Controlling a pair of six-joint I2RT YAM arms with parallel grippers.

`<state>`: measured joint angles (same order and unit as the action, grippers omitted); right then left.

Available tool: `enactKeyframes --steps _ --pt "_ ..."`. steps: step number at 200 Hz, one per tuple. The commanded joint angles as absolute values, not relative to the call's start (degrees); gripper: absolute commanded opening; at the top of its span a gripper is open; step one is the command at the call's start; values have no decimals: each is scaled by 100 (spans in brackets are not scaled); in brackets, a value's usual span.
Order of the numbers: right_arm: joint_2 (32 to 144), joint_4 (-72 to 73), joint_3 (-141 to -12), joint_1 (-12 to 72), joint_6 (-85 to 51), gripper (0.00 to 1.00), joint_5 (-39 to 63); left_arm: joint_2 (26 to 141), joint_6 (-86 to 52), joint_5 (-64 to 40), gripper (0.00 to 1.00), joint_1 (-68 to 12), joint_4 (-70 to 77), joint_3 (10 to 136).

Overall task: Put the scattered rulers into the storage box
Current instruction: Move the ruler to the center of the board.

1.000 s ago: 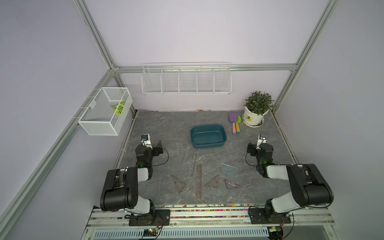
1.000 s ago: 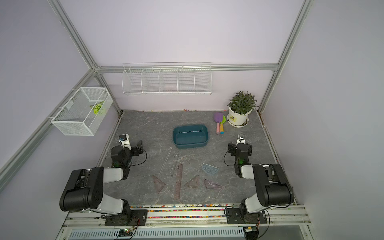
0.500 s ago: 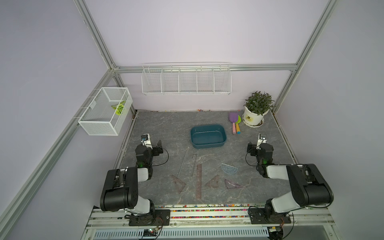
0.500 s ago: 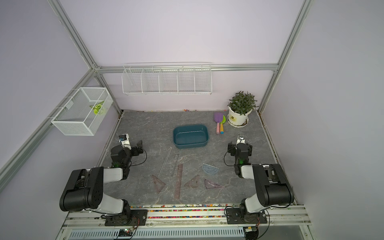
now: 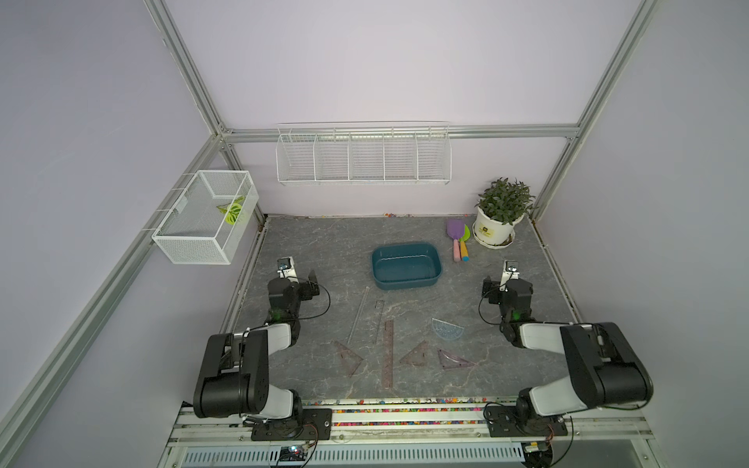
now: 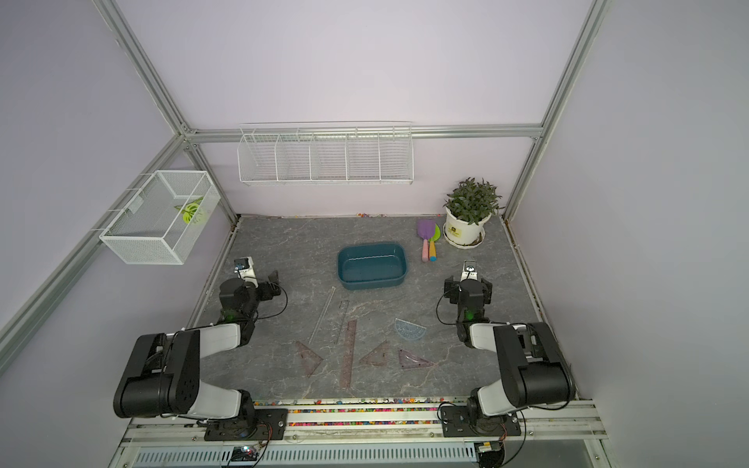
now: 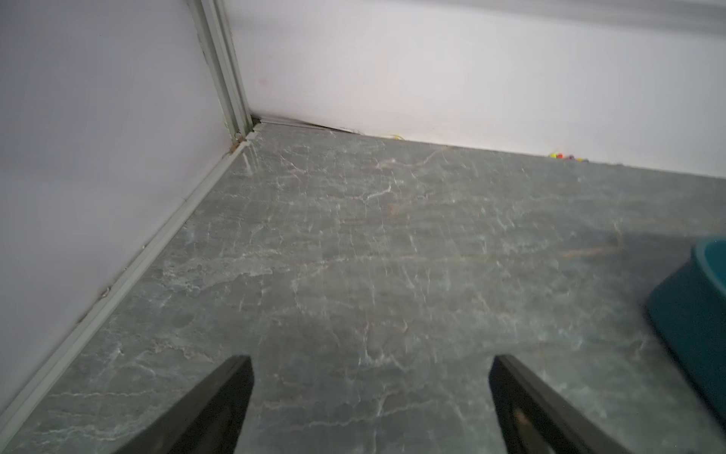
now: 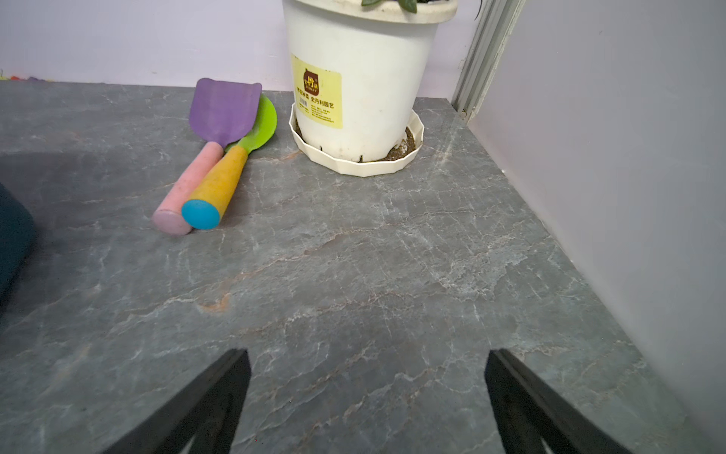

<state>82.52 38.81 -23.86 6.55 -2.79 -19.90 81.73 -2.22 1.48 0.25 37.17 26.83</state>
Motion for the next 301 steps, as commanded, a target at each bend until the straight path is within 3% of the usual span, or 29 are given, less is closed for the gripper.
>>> enactKeyframes --steps 1,15,49,92,114,151,183,252,301 --pt "7525 1591 -3496 959 -666 99 -2470 7670 -568 834 96 -221 2512 3348" --pt "7545 141 -4293 1160 -1304 99 -2599 7568 -1085 863 95 -568 2217 3536" --pt "7551 -1721 -5074 1944 -1917 98 -2233 7790 -1714 1065 91 -1923 933 4398" --pt "6585 -2947 -4440 2702 -2617 92 -1217 8293 -2495 79 89 -3298 -503 5509" --pt "6068 -3171 -3978 3039 -3165 81 -933 8423 -2587 -297 89 -3765 -810 5774" --pt "5860 -3325 -3492 3475 -4011 57 -722 9029 -2737 -1500 82 -4011 -1303 6177" --pt "6280 -3024 -3263 3951 -4412 47 -747 9781 -2748 -2302 76 -4179 -1726 6674" --pt "7112 -2256 -3042 4186 -4505 44 -665 10333 -2839 -2656 76 -4280 -1402 6656" --pt "7833 -2229 -3372 4185 -4316 33 -946 10598 -2971 -2773 77 -4279 -1224 6637"
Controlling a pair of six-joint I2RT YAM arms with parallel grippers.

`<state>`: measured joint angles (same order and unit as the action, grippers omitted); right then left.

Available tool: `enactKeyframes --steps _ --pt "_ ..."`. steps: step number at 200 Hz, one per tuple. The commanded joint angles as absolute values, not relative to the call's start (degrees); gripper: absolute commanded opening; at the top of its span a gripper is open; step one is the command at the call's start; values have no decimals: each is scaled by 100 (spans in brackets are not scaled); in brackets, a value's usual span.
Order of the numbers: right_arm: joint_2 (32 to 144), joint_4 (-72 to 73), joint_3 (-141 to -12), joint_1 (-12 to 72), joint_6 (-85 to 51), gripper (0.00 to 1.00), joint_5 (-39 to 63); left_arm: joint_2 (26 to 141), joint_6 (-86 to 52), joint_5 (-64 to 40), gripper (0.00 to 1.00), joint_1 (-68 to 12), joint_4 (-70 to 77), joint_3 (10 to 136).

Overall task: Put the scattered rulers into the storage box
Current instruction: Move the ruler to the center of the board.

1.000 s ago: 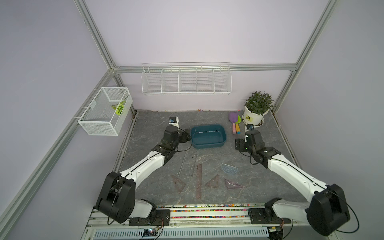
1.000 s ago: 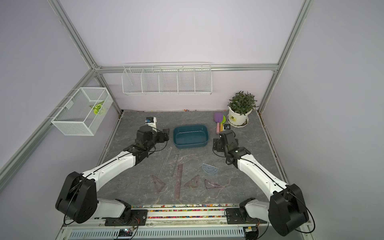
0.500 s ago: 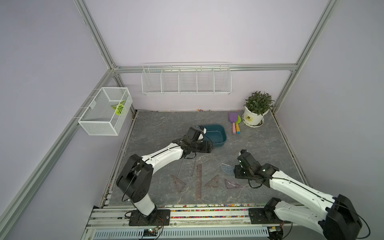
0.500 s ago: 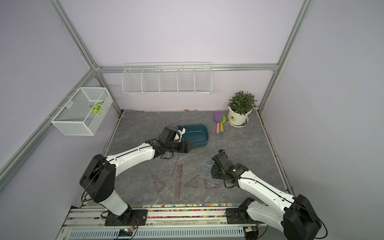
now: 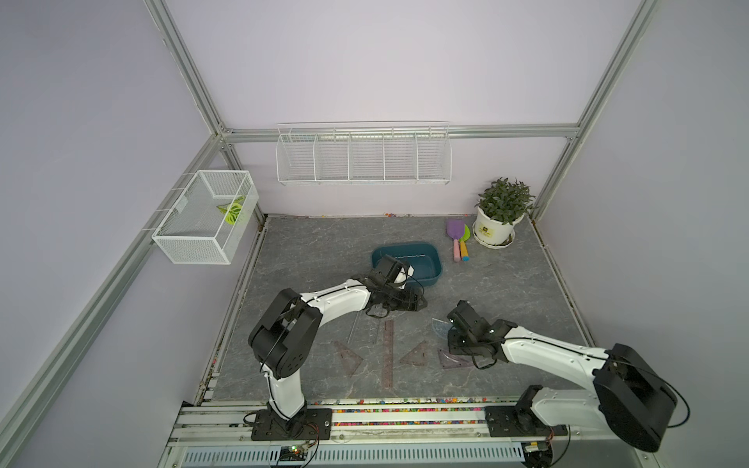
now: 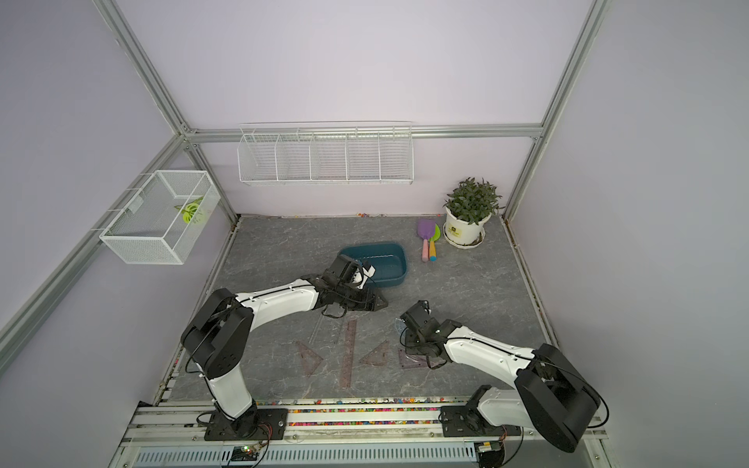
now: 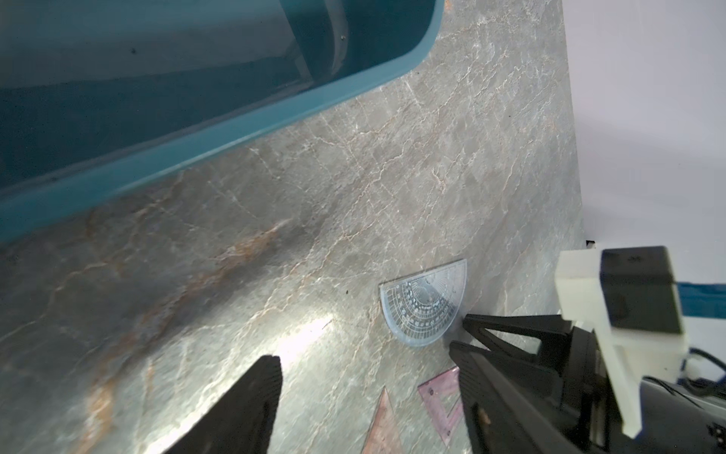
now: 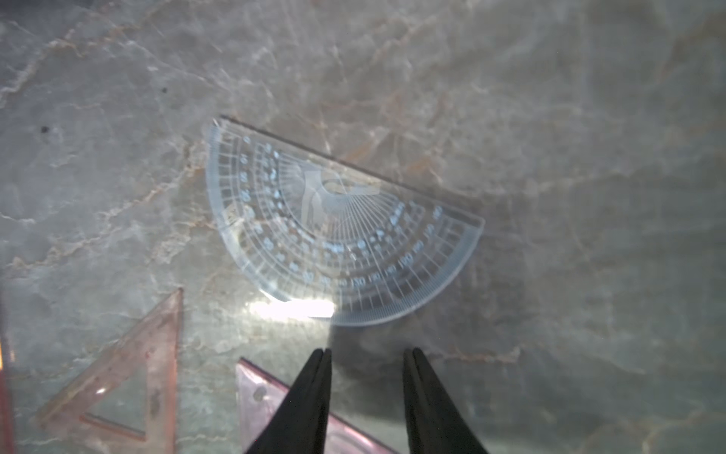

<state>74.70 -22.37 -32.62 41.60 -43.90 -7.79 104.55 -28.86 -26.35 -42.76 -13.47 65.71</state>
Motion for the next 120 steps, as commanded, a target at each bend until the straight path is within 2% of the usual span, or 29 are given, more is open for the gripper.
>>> enactKeyframes --steps 1,44,120 --pt "7850 -2235 -3382 4184 -4312 33 -952 10599 -2971 -2775 77 -4275 -1227 6636" --pt "8165 -2450 -3718 4154 -3950 28 -1375 10739 -3004 -2790 77 -4280 -1211 6653" --pt "8800 -2000 -4233 3712 -3009 24 -1141 10926 -2823 -2821 77 -4271 -1494 6835"
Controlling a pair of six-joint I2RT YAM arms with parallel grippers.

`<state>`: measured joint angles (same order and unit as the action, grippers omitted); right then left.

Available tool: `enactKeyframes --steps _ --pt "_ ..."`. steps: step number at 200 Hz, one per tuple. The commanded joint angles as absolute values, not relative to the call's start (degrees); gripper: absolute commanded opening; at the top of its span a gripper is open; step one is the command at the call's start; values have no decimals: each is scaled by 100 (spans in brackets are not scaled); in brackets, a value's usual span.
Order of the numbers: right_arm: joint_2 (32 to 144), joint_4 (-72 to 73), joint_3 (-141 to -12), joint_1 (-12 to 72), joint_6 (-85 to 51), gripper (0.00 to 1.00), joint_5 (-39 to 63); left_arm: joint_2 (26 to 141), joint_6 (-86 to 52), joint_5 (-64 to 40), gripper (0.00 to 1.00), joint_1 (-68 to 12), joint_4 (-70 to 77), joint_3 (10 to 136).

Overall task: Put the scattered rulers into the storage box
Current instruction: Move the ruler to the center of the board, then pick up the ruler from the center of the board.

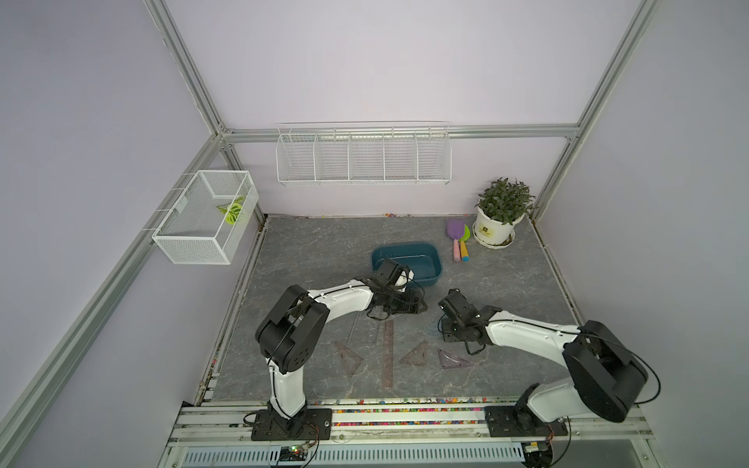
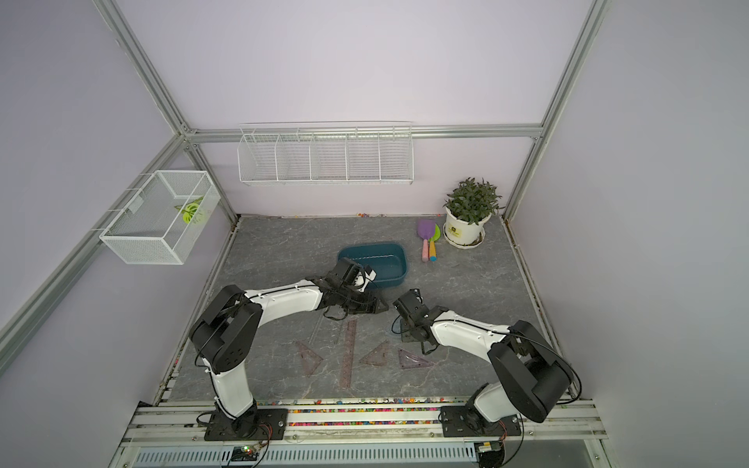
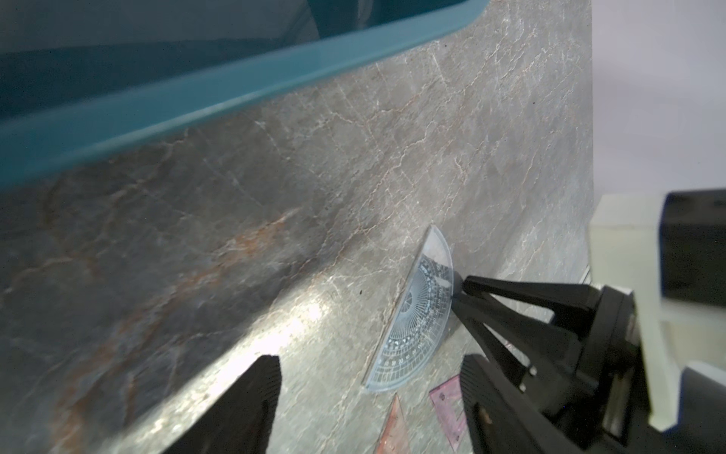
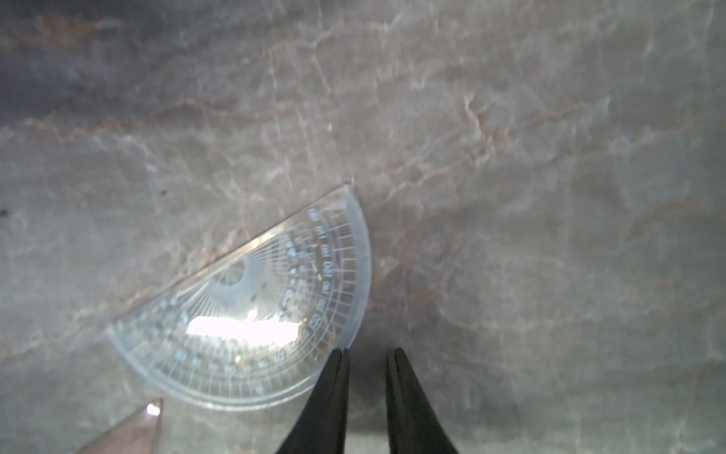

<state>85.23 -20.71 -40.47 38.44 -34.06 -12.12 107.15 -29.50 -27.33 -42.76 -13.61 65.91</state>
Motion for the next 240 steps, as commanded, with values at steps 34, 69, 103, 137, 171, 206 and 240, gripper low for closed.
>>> enactKeyframes --steps 34,69,103,137,171,206,240 --pt "9247 -1722 -4559 3670 -2828 24 -756 10997 -2735 -2896 77 -4271 -1603 6959" --pt "9517 -1711 -4857 3605 -2735 23 -621 11012 -2658 -3083 74 -4271 -1709 6957" --pt "8908 -1771 -4742 3512 -2729 23 -451 11013 -2628 -3407 70 -4271 -1812 6885" --pt "8342 -1447 -4409 3512 -2988 18 -10 11010 -2649 -3733 64 -4267 -1916 6823" --pt "8164 -1239 -4065 3561 -3225 6 285 11021 -2729 -4103 57 -4269 -1905 6668" --pt "7813 -1294 -3633 3829 -3426 7 172 10971 -2839 -4337 57 -4278 -1862 6425" --pt "7755 -1176 -3352 3862 -3536 10 183 10968 -2762 -4395 58 -4320 -2074 6315"
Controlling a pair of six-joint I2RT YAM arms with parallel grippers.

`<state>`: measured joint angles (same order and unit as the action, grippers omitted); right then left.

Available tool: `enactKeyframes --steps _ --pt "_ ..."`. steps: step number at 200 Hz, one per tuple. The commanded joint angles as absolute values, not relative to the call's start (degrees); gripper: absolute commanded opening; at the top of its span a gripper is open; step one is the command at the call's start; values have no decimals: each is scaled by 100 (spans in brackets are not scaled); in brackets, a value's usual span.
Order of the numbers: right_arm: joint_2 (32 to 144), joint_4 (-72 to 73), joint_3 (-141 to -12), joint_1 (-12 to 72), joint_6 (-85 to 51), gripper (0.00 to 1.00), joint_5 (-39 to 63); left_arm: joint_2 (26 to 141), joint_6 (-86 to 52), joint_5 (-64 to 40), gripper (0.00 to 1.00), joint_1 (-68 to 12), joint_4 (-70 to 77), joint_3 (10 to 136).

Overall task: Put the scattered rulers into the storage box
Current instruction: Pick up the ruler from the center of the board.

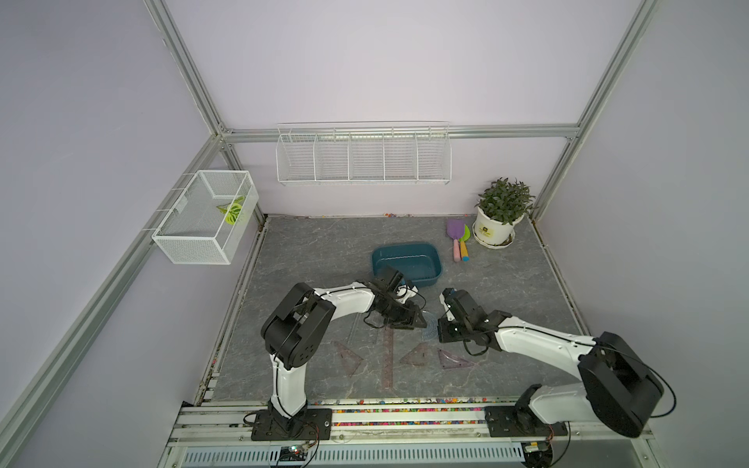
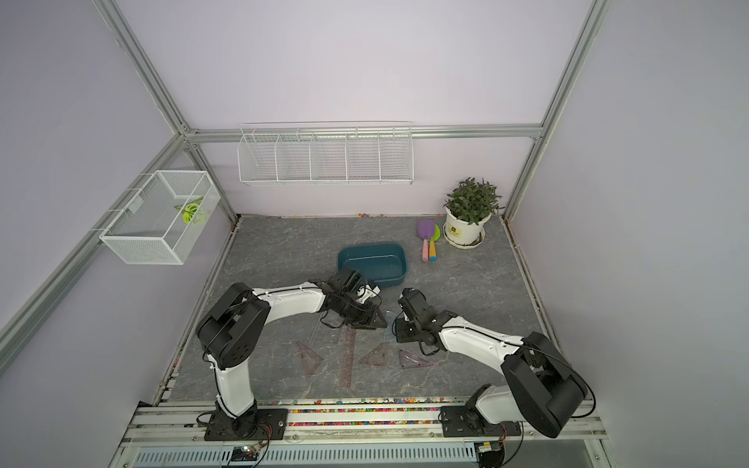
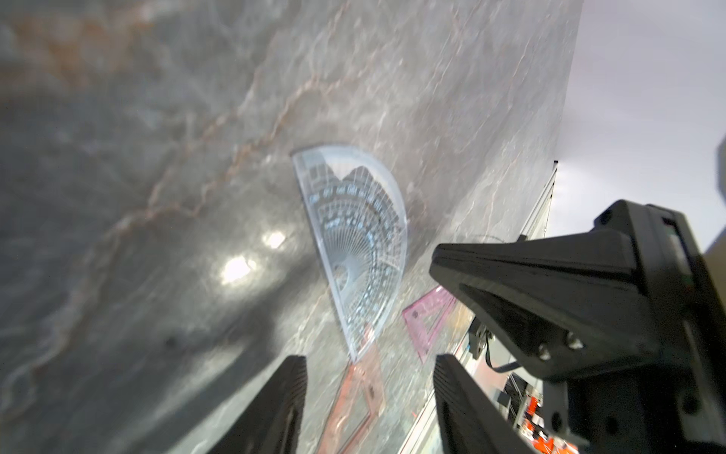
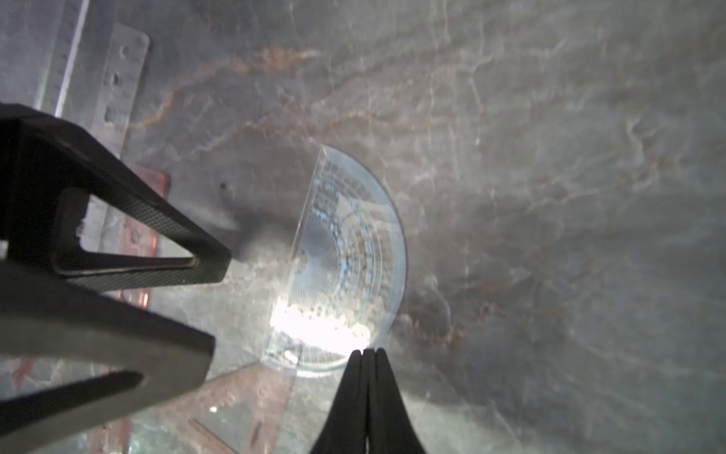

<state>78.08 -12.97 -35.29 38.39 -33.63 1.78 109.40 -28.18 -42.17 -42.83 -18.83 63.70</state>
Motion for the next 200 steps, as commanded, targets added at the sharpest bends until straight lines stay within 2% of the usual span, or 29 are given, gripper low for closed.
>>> enactKeyframes --steps 1,128,168,200 --pt "7758 -1172 -3350 3860 -3539 10 179 10973 -2761 -4395 58 -4322 -2074 6317" --pt "8490 -617 -3523 3674 -3337 13 213 12088 -2843 -4459 57 -4364 -1819 7249" --pt "8605 -626 -3687 3501 -3177 13 305 12036 -2909 -4332 57 -4311 -1776 7190" --pt "8200 -768 -3701 3389 -3162 13 372 11740 -2899 -3803 55 -4251 -2007 7158"
